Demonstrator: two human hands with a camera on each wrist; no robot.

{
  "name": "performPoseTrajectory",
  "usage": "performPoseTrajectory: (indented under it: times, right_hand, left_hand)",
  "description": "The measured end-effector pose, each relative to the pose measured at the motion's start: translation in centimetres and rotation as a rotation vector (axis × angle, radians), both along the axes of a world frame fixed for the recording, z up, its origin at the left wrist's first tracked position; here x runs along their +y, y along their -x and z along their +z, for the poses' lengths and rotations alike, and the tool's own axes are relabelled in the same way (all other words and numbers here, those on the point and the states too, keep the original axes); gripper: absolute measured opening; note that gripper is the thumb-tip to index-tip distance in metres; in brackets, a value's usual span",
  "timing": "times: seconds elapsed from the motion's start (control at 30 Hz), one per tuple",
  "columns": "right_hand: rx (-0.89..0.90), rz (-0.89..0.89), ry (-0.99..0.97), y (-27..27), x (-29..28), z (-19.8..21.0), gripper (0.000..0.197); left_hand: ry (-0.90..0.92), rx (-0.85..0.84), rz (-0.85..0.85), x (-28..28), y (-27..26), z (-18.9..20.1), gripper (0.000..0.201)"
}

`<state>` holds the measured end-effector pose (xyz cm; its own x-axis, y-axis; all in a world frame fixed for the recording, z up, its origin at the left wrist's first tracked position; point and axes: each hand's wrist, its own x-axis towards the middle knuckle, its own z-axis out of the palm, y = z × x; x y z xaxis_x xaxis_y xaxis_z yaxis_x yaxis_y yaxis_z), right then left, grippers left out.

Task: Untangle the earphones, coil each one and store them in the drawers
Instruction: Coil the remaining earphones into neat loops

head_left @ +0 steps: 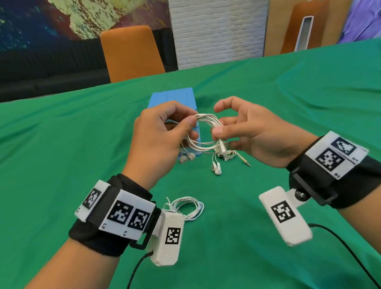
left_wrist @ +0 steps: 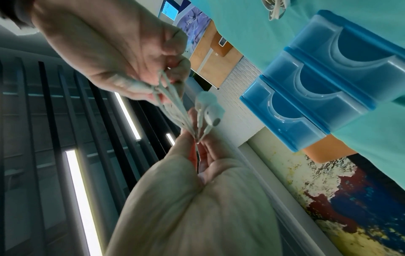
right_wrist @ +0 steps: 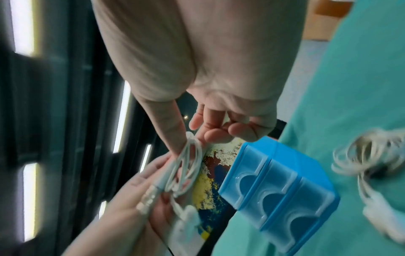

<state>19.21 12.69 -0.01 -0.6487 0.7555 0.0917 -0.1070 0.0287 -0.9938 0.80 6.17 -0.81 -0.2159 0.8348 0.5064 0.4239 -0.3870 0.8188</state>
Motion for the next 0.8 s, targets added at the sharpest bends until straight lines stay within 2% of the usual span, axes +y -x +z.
performPoseTrajectory:
  times: [0.1, 0.17, 0.43, 0.6, 0.7, 0.8]
  right_hand:
    - [-0.095, -0.039, -0.216, 0.1, -0.1, 0.1, 0.049]
    - [-0.128, -0.064, -0.294, 0.2, 0.0, 0.1, 0.048]
    - [-0.143, -0.158, -0.359, 0.5, 0.7, 0.7, 0.031]
    - [-0.167, -0.198, -0.468, 0.6, 1.3, 0.6, 0.024]
    - [-0.215, -0.194, -0.482, 0.1, 1.7, 0.1, 0.024]
    - [-0.336, -0.165, -0.454, -1.1, 2.1, -0.7, 0.024]
  left_hand:
    - [0.015, -0.068, -0.006, 0.1, 0.1, 0.1, 0.004]
    - [0.018, -0.079, -0.003, 0.1, 0.0, 0.2, 0.006]
    - [0.023, -0.094, 0.003, 0.2, -0.1, 0.4, 0.007]
    - [0.040, -0.110, -0.003, 0.3, -0.3, 0.4, 0.007]
    - [0.141, -0.130, -0.025, 0.4, -0.7, 0.0, 0.009]
    - [0.361, -0.131, -0.081, 0.7, -1.5, -0.8, 0.015]
